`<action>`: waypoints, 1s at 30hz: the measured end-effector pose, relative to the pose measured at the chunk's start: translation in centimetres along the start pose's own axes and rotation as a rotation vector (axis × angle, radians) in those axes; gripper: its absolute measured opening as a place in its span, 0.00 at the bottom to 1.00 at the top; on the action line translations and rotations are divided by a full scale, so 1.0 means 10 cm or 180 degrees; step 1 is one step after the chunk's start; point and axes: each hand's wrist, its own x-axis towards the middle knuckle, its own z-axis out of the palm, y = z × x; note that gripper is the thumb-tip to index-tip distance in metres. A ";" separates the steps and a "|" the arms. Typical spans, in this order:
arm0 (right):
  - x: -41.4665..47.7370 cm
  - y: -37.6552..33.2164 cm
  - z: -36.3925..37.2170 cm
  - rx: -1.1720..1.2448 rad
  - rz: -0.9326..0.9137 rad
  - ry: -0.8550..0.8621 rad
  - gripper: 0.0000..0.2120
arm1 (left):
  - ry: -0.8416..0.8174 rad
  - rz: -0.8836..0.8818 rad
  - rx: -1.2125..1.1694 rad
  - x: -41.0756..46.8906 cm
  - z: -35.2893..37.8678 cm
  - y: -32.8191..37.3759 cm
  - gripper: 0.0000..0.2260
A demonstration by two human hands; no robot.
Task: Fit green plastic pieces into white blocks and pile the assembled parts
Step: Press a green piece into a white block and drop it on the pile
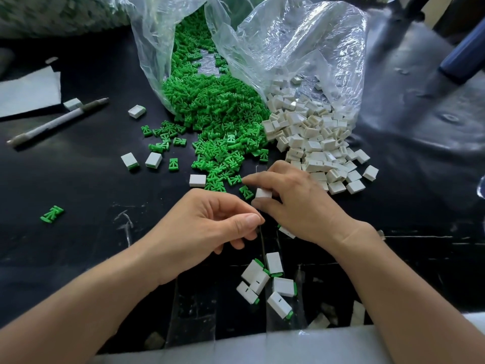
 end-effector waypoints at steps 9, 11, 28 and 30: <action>0.01 -0.01 0.10 0.0060 -0.0282 0.0397 0.11 | 0.0161 -0.0105 -0.0011 0.02 0.01 -0.02 0.07; 0.00 -0.02 0.07 0.0481 -0.0237 0.0644 0.11 | 0.0358 -0.0172 -0.0118 0.03 0.02 -0.03 0.04; -0.09 -0.15 0.08 0.1677 -0.0668 0.0749 0.12 | 0.0362 -0.0755 -0.2231 0.14 -0.10 -0.04 0.13; -0.08 -0.15 0.06 0.2186 -0.0545 0.0761 0.12 | 0.0434 -0.0675 -0.2060 0.12 -0.09 -0.05 0.13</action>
